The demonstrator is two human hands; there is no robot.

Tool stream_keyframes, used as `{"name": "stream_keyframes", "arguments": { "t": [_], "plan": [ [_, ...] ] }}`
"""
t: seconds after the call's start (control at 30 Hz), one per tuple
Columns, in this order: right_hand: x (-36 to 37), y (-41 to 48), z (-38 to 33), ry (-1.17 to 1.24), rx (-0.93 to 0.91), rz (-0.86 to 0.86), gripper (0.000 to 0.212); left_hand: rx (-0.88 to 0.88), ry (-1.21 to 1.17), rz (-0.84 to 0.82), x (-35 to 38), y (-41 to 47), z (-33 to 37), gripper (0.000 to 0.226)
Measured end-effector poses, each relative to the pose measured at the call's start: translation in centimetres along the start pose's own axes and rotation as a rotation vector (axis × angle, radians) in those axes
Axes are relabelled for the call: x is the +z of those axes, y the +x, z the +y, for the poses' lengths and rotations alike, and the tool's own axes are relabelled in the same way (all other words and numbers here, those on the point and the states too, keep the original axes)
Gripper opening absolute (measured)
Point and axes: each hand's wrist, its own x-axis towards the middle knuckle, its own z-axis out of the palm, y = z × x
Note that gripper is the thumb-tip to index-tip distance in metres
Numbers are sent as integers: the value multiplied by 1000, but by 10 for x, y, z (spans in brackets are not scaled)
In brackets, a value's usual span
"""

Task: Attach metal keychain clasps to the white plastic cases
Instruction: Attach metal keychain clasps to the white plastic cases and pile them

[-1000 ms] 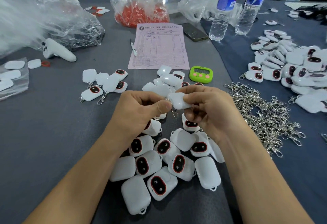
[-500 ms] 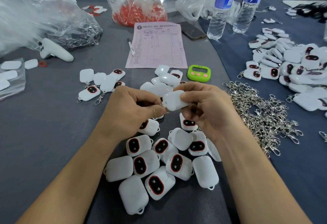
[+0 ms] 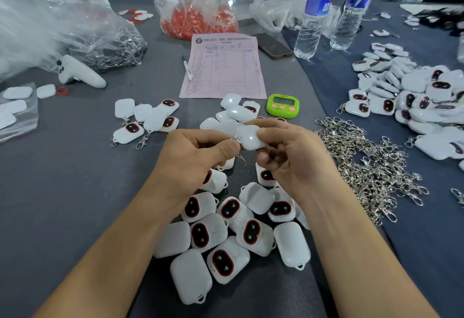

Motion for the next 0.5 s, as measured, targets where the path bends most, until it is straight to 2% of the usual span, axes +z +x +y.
{"name": "stream_keyframes", "arguments": {
  "t": [0.07,0.13,0.23,0.3,0.33,0.4,0.5],
  "plan": [
    [-1,0,0,1,-19,3,34,51,75,45,1,1,0,13],
    [-1,1,1,-27,-48,8,31,205,299,118,-1,0,0,23],
    [1,1,2,-79,-110,10,24,490,713,153,-1,-2,-2,7],
    [3,0,5,-137,-172,16,23,604,948,176,2,-2,-8,14],
    [4,-1,6,-161,-199,26,23,614,981,188,4,-2,-10,14],
    [4,0,6,-149,-214,53,20,531,899,199,6,-1,-11,11],
    [1,3,2,-18,-147,56,20,243,431,144,2,1,-10,10]
  ]
}}
